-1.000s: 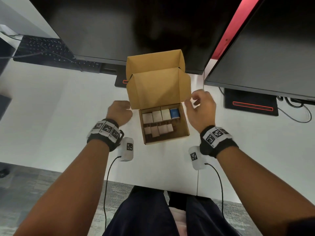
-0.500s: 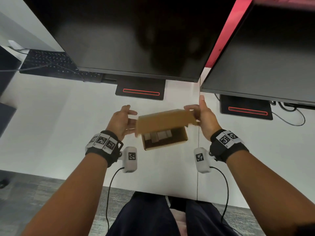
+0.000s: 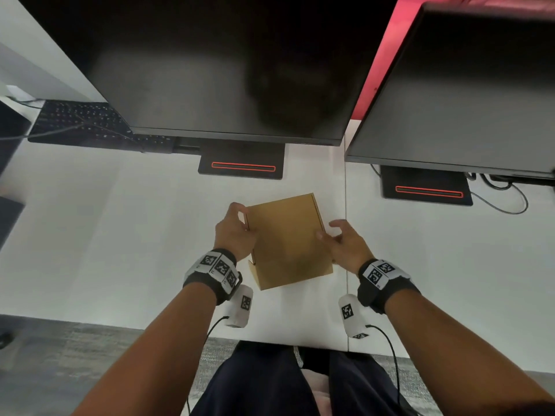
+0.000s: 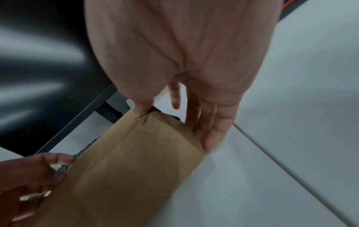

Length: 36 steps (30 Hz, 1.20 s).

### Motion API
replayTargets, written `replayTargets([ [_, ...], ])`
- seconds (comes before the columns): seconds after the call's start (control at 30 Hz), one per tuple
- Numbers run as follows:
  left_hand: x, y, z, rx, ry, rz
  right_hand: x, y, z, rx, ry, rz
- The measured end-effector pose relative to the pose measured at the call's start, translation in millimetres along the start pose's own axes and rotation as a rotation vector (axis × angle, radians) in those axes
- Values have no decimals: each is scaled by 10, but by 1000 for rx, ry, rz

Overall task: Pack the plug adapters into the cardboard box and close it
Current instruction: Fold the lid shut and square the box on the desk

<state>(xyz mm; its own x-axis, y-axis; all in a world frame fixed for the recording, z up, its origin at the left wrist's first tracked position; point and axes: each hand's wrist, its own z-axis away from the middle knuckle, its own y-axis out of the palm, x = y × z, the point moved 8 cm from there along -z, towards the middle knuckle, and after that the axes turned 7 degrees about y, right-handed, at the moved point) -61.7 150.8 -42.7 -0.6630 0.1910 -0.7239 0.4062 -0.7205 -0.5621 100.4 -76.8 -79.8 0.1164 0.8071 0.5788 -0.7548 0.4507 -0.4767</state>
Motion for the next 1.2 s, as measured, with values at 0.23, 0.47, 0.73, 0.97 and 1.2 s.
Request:
replayTargets([
  [0.23, 18, -16, -13, -102, -10, 49, -248, 28, 56, 93, 123, -267],
  [0.47, 31, 322, -33, 177, -13, 202, -528, -82, 310, 230, 156, -460],
  [0.73, 203, 471, 29, 338, -111, 185, -536, -101, 347, 199, 218, -549],
  [0.97, 193, 560, 65, 417, -185, 281, -612, -110, 283, 153, 211, -564],
  [1.2, 177, 532, 43, 417, -111, 126, -594, -108, 297, 188, 191, -577],
])
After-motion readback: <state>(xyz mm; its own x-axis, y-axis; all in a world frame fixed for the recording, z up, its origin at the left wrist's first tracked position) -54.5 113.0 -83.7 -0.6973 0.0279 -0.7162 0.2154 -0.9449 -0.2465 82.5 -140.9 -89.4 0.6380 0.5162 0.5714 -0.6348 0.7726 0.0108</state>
